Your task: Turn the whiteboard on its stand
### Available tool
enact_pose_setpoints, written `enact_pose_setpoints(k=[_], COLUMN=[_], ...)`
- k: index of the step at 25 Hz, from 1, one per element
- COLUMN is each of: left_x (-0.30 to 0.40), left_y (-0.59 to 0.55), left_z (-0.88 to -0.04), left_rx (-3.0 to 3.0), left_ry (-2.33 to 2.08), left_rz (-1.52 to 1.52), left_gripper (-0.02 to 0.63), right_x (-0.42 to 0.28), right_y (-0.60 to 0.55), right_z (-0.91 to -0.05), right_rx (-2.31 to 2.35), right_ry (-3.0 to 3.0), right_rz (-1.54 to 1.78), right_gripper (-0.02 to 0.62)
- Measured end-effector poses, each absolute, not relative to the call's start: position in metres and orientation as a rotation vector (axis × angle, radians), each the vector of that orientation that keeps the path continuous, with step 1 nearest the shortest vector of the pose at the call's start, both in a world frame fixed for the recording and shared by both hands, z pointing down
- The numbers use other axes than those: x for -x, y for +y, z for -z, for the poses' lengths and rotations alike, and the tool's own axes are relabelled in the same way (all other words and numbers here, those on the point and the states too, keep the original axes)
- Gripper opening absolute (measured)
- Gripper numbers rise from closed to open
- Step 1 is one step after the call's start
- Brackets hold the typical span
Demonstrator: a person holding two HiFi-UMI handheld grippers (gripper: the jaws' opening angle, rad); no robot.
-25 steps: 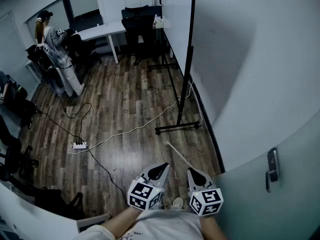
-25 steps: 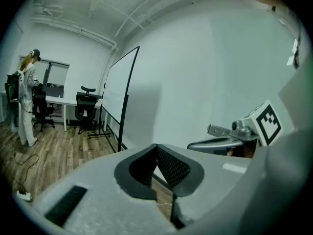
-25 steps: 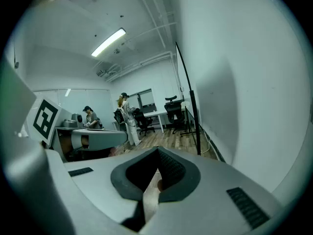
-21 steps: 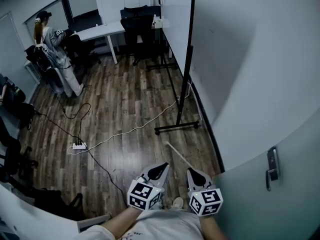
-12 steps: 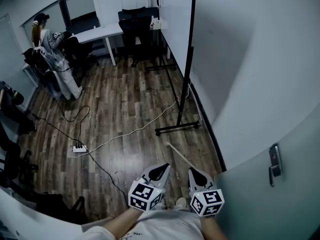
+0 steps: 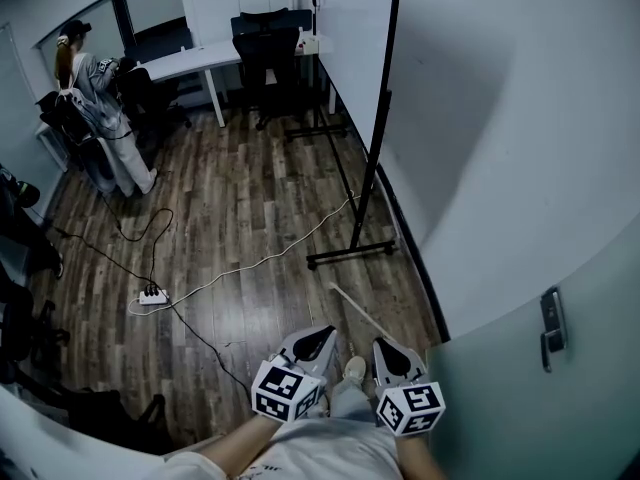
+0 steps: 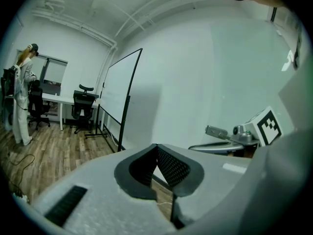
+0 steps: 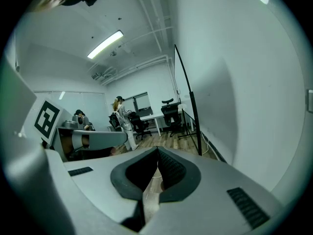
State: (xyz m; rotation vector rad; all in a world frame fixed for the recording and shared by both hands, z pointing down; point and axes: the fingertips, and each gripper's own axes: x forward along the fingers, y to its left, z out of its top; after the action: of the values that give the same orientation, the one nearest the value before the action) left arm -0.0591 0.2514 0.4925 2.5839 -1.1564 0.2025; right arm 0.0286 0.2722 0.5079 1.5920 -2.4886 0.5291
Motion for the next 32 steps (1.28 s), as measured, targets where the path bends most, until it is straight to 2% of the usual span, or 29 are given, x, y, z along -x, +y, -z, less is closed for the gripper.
enact_pose_setpoints(k=[6,19,32], left_x=[0.054,0.027,0.002], left_y=[0.212,0.045,-0.077], left_z=[-0.494,-0.483,-0.479], left_rx=[-2.587,-2.587,-2.537], left_ry=[-1.157,-1.231,-1.337], left_rz=[-0.214,-0.195,-0.164], left_gripper=[0.009,0.009,0.009], right_x=[-0.033,-0.066,-0.104], right_y=[0.231,0.05,-0.075], right_z=[-0.513,-0.493,-0.493], right_rx=[-1.6,-1.566,-1.503], right_ry=[-2.483,-2.507,-2.526], right_rz=[-0.547,-0.418,-0.391], right_gripper=[0.008,0.008,0.008])
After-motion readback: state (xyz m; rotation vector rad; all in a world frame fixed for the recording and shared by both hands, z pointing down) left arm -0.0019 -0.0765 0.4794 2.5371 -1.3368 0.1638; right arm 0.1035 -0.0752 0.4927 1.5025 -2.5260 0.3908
